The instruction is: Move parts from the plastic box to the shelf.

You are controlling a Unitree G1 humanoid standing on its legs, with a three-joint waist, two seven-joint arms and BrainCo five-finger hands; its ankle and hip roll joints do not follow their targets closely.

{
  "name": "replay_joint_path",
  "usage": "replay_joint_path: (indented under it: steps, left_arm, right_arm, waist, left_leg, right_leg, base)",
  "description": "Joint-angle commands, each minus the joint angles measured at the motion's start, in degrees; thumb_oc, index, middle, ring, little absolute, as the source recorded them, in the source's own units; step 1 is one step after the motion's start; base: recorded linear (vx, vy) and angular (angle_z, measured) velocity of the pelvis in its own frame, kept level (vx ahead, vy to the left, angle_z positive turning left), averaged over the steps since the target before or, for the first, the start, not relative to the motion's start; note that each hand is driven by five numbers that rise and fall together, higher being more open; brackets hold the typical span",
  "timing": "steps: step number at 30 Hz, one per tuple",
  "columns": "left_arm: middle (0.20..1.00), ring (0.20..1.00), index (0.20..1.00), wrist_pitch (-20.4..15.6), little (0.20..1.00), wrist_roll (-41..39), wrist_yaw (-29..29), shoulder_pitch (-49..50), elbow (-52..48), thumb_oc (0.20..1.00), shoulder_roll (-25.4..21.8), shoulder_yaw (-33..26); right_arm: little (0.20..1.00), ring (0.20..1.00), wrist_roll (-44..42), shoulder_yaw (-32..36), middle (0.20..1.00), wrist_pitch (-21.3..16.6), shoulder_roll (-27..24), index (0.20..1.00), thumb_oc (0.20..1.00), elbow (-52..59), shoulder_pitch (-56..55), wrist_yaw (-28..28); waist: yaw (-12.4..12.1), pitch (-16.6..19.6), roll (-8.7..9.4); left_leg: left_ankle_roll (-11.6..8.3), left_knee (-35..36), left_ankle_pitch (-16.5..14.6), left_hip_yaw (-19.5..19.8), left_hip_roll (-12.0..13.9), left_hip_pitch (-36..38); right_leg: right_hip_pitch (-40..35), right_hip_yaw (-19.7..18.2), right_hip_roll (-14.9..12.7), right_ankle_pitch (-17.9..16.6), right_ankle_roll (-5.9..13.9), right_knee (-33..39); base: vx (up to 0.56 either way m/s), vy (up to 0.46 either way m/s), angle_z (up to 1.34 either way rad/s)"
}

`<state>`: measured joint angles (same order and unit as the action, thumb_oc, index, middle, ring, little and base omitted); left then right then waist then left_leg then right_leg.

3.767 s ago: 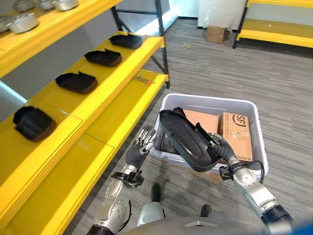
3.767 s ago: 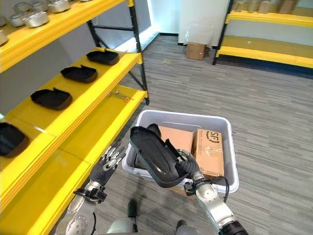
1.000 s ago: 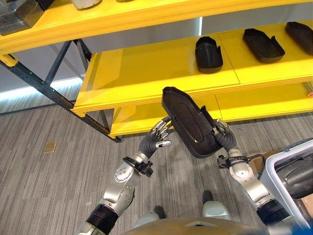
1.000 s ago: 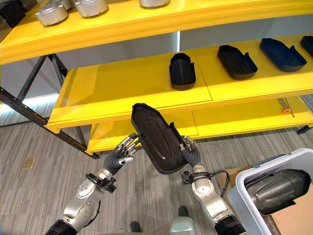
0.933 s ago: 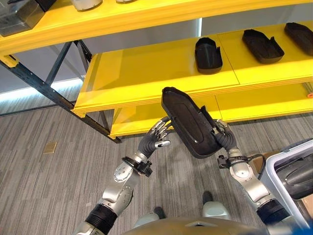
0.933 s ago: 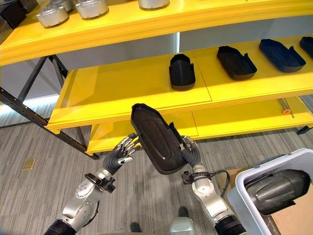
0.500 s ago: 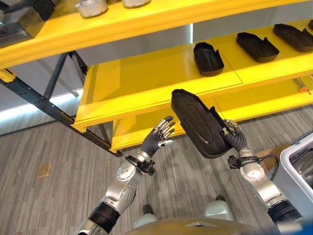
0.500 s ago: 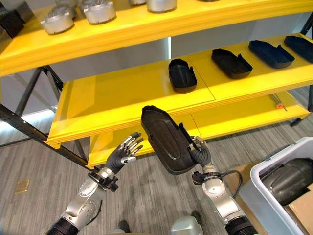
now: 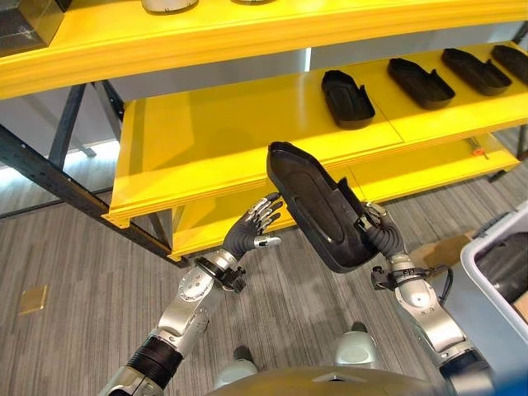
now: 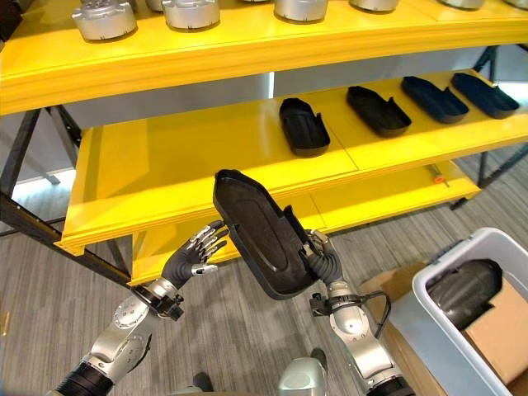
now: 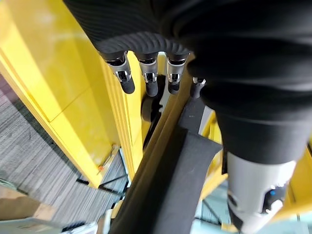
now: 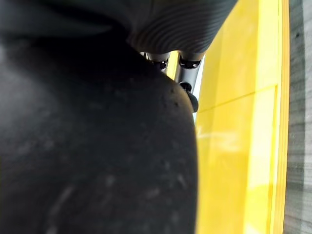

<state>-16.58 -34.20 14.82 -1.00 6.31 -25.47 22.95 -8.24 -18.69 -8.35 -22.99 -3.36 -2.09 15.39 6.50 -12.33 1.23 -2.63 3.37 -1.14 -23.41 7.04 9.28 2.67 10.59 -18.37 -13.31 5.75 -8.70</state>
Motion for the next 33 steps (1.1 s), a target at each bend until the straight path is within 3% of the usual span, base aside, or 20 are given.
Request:
replay_joint_path:
  steps: [1,3,5,6,7,9,10,12,13,16,18,24,27,32,33]
  left_arm:
    - [1.0,1.0,1.0,-3.86,1.0,0.82,-1.22,2.02,-4.85,1.0,1.97,-2.75]
    - [1.0,1.0,1.0,-3.76,1.0,0.95,-1.07,2.24,-5.28,1.0,1.97,-2.73]
    - [1.0,1.0,1.0,-3.19,1.0,0.58,-0.47,1.56,-5.26,1.0,1.75,-2.17]
    - [1.0,1.0,1.0,-2.41,1.0,0.09,0.05,0.74,-5.18,1.0,1.71,-1.61]
    - [1.0,1.0,1.0,-1.88,1.0,-0.09,0.5,0.16,-5.13,1.0,1.72,-1.13]
    - [1.0,1.0,1.0,-1.57,1.0,-0.12,0.98,0.2,-5.12,1.0,1.84,-0.84]
    - [1.0,1.0,1.0,-1.42,1.0,0.05,1.32,0.63,-5.03,1.0,2.02,-0.68]
    - [1.0,1.0,1.0,-1.78,1.0,0.54,1.39,1.36,-4.63,1.0,1.97,-0.09]
    - [1.0,1.0,1.0,-1.84,1.0,0.55,1.29,1.58,-4.43,1.0,2.06,0.19]
    - [1.0,1.0,1.0,-1.52,1.0,0.67,1.6,2.53,-4.27,1.0,1.87,0.68]
    - [1.0,1.0,1.0,-1.16,1.0,0.79,1.75,3.42,-4.85,1.0,1.46,0.32]
    - [1.0,1.0,1.0,-1.67,1.0,0.49,0.4,6.52,-5.54,1.0,1.53,-1.5]
    - [1.0,1.0,1.0,-1.85,1.0,0.7,-0.4,8.14,-6.52,1.0,1.86,-1.96]
    - [1.0,1.0,1.0,-2.75,1.0,-0.71,-1.34,8.56,-6.14,1.0,2.67,-2.22]
    - [1.0,1.0,1.0,-4.36,1.0,-1.82,-1.57,7.91,-5.78,1.0,3.16,-1.46]
  right_arm:
    - [0.2,0.2,-0.4,-2.05,0.2,-4.32,-0.05,0.2,0.2,1.35,5.09,-1.21]
    - [0.2,0.2,-0.32,-2.21,0.2,-4.59,0.11,0.2,0.2,1.16,6.34,-1.29]
    - [0.2,0.2,-0.64,-1.91,0.2,-4.63,-0.31,0.2,0.2,1.51,6.87,-0.55]
    - [0.2,0.2,-0.99,-1.35,0.2,-4.25,-0.71,0.2,0.2,2.26,6.99,0.02]
    - [0.2,0.2,-0.96,-0.58,0.2,-3.69,-0.85,0.2,0.2,3.27,7.18,0.54]
    - [0.2,0.2,-1.0,0.18,0.2,-3.67,-0.68,0.2,0.2,3.54,7.37,0.75]
    - [0.2,0.2,-1.37,0.75,0.2,-3.73,-0.38,0.2,0.2,3.47,7.49,0.92]
    - [0.2,0.2,-1.52,1.52,0.2,-3.82,0.22,0.2,0.2,3.04,7.46,1.2]
    - [0.2,0.2,-1.51,1.79,0.2,-3.86,0.38,0.2,0.2,3.02,7.34,1.39]
    - [0.2,0.2,-4.34,3.64,0.2,-4.01,0.64,0.2,0.2,3.75,5.76,0.12]
    - [0.2,0.2,-7.26,4.28,0.2,-4.39,0.97,0.2,0.2,4.28,4.83,-2.29]
    - [0.2,0.2,-9.0,2.64,0.2,-5.54,0.63,0.2,0.2,4.15,4.92,-5.41]
    - [0.2,0.2,-9.77,1.27,0.2,-5.19,-0.15,0.2,0.2,3.67,5.2,-6.5]
    - [0.2,0.2,-10.86,0.0,0.2,-4.62,-1.05,0.2,0.2,2.49,5.38,-8.49]
    - [0.2,0.2,-10.88,-0.6,0.2,-4.41,-2.24,0.2,0.2,3.19,5.35,-8.9]
  waist:
    - [-2.51,1.23,-1.47]
    - [-2.84,0.92,-1.31]
    - [-1.7,0.84,-0.91]
    - [-0.69,0.82,-0.58]
    - [-0.13,0.85,-0.04]
    - [-0.2,0.74,0.57]
    - [-0.33,0.62,0.8]
    - [-0.18,0.32,1.18]
    - [0.01,-0.03,1.45]
    - [0.59,0.25,1.52]
    - [0.4,0.36,1.52]
    - [-1.5,1.54,1.14]
    - [-2.25,2.58,0.92]
    - [-2.48,3.34,0.59]
    - [-2.65,2.61,0.35]
  left_leg:
    - [5.45,1.63,-0.9,0.81,-4.63,0.14]
    - [5.36,1.63,-1.1,0.11,-4.63,0.6]
    - [5.25,1.63,-1.48,1.29,-4.9,0.68]
    - [5.23,1.63,-1.89,2.77,-5.28,0.75]
    - [5.11,1.63,-1.28,3.1,-5.5,0.28]
    - [4.74,1.63,-1.76,3.55,-5.71,0.56]
    - [4.21,1.63,-3.0,4.23,-5.6,1.42]
    - [3.85,1.63,-3.57,4.32,-5.26,2.31]
    - [3.92,1.63,-3.12,4.12,-5.21,2.44]
    - [3.66,1.63,-3.07,5.8,-4.93,2.61]
    - [3.46,1.63,-3.13,6.32,-4.6,2.83]
    - [2.49,1.63,-2.27,6.74,-3.19,3.15]
    - [1.55,1.63,-1.72,5.77,-1.83,3.85]
    - [-0.1,1.63,-1.36,3.86,-0.27,5.38]
    - [-1.5,-1.88,2.17,2.06,1.49,2.62]
  right_leg:
    - [-1.93,8.55,2.3,11.09,3.54,-16.27]
    - [-0.67,8.97,2.72,10.06,3.81,-16.34]
    - [0.85,6.33,5.83,10.12,3.84,-12.58]
    - [1.81,4.13,8.07,9.85,3.76,-8.06]
    - [2.82,3.51,8.71,7.01,3.22,-1.8]
    - [3.33,3.33,7.61,3.71,4.03,2.72]
    - [3.81,2.66,6.33,0.93,5.63,5.47]
    - [4.74,1.59,5.23,-2.41,6.8,8.38]
    - [5.33,1.08,4.89,-3.59,6.51,8.73]
    - [4.8,-1.74,5.46,-3.14,6.35,10.01]
    - [4.24,-1.65,5.53,-2.51,6.2,9.77]
    - [0.7,1.95,7.33,3.57,4.42,9.3]
    - [-2.55,3.97,8.86,6.82,2.3,9.45]
    - [-5.92,5.58,10.51,9.23,1.0,10.42]
    - [-6.86,6.52,11.03,9.65,-0.02,11.16]
  base:
    - [-0.03,0.308,-1.43]
    - [-0.02,0.128,-0.81]
    - [0.02,0.003,-0.24]
    - [0.04,-0.075,0.28]
    - [0.05,-0.094,0.62]
    - [0.1,-0.103,0.77]
    - [0.18,-0.113,0.48]
    - [0.18,-0.158,0.31]
    - [0.15,-0.192,0.25]
    - [0.13,-0.157,0.54]
    - [0.16,-0.188,0.76]
    - [0.19,-0.212,0.07]
    - [0.22,-0.224,0.06]
    - [0.25,-0.192,0.13]
    - [0.21,-0.151,0.01]
